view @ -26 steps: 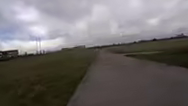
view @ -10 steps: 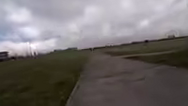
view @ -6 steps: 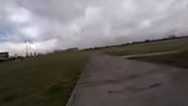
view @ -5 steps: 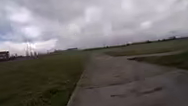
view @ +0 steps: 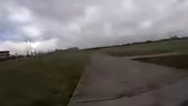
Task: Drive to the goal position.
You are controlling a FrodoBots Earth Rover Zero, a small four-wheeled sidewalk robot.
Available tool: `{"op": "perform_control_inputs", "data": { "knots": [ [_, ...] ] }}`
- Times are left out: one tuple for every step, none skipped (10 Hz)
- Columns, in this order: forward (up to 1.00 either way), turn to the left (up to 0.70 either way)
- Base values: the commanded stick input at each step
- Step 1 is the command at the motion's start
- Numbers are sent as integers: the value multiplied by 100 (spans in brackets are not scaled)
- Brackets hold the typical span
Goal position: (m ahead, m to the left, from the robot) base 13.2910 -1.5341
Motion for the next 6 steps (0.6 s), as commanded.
{"op": "perform_control_inputs", "data": {
  "knots": [
    [100, 0],
    [100, 0],
    [100, 0],
    [100, 0],
    [100, 0],
    [100, 0]
  ]
}}
